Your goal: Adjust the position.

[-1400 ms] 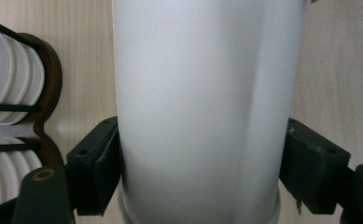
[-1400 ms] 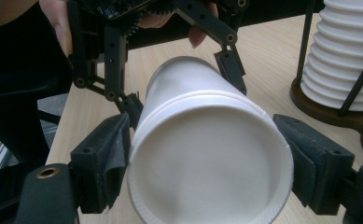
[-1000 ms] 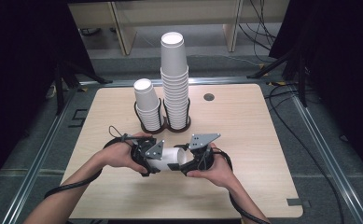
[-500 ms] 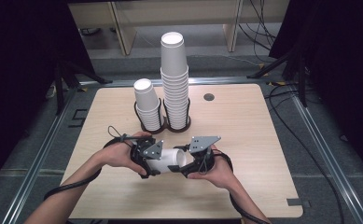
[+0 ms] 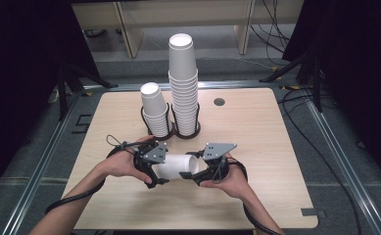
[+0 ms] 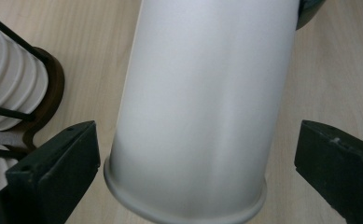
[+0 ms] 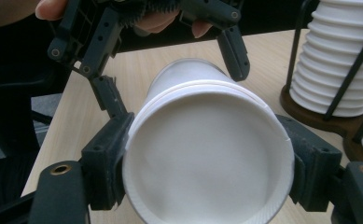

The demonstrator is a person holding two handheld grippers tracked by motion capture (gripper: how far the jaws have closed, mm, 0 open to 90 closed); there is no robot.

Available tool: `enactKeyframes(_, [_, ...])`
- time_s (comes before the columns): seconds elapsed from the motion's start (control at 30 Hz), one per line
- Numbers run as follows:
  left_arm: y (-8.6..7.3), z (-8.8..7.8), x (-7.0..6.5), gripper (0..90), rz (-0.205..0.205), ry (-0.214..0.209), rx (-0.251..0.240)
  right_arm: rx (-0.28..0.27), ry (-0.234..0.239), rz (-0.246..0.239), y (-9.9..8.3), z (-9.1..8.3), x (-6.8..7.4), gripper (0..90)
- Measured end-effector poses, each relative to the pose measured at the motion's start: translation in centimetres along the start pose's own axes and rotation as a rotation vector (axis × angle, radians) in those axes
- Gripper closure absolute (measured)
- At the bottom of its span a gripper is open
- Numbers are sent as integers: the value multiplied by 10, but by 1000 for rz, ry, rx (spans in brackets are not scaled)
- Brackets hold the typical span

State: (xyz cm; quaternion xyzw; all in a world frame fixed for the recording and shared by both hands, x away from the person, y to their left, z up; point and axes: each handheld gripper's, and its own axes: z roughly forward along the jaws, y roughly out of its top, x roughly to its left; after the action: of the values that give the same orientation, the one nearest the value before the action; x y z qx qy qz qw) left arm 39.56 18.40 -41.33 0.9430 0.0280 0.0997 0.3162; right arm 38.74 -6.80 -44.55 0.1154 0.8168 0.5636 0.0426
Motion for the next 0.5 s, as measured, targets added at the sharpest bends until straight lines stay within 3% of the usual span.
enactKeyframes(0.17, [-9, 1, 0, 0, -68, 4, -93, -43, -14, -2, -4, -7, -3, 276])
enactKeyframes(0.27, [-14, 3, -1, 0, -118, -12, -157, -33, -27, 23, -7, -13, -2, 276])
enactKeyframes(0.3, [-16, 3, -2, 0, -125, -10, -167, -51, -13, 26, -8, -12, -3, 275])
enactKeyframes(0.37, [-19, 6, -3, 0, -127, -5, -171, -56, -33, 23, -8, -14, -2, 275])
enactKeyframes(0.5, [-24, 9, -5, 0, -171, -1, -219, -49, -25, 29, -10, -18, -2, 275])
